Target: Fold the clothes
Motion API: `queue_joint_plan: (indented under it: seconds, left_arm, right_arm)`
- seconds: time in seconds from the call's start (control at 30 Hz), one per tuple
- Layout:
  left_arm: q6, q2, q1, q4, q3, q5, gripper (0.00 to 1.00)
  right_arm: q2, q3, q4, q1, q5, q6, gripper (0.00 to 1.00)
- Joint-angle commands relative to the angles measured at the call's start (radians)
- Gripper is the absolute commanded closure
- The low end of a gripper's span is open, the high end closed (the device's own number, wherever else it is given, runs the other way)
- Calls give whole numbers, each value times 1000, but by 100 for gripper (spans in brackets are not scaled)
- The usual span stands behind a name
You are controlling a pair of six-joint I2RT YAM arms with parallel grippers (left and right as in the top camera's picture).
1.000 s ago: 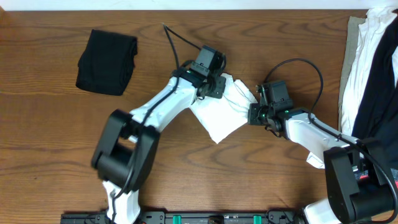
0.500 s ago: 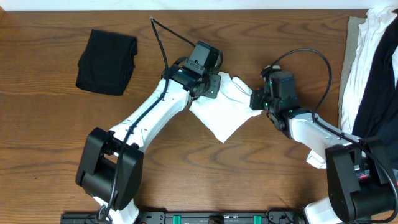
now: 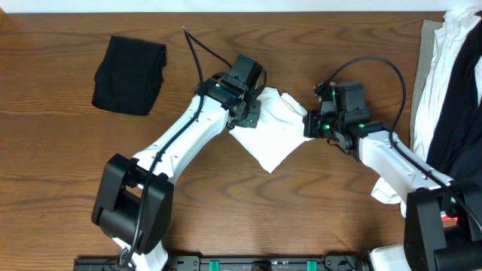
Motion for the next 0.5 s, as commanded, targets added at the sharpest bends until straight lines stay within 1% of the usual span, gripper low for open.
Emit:
queue_joint_plan:
  seconds: [0.0,0.1,0.23,0.33,0.47]
  left_arm:
    - [-11,47,5,35,-25,-22,88]
    - [-12,94,5,80,-26,-28,88]
    - [-12,146,5,109,-26,-28,89]
    - [-14,175,5,85,-26,-27,88]
    - [-60,181,4,-10,-26,-27,90]
  right_arm:
    - [-11,13,-64,-5,-36,-2,99]
    - [-11,13,-124,-6,-35,-16,99]
    - [-11,13,-159,-10,-35,-25,99]
    - [-11,13,-175,-19,-36,-24,99]
    - [-11,13,-179,-36,-36,-24,99]
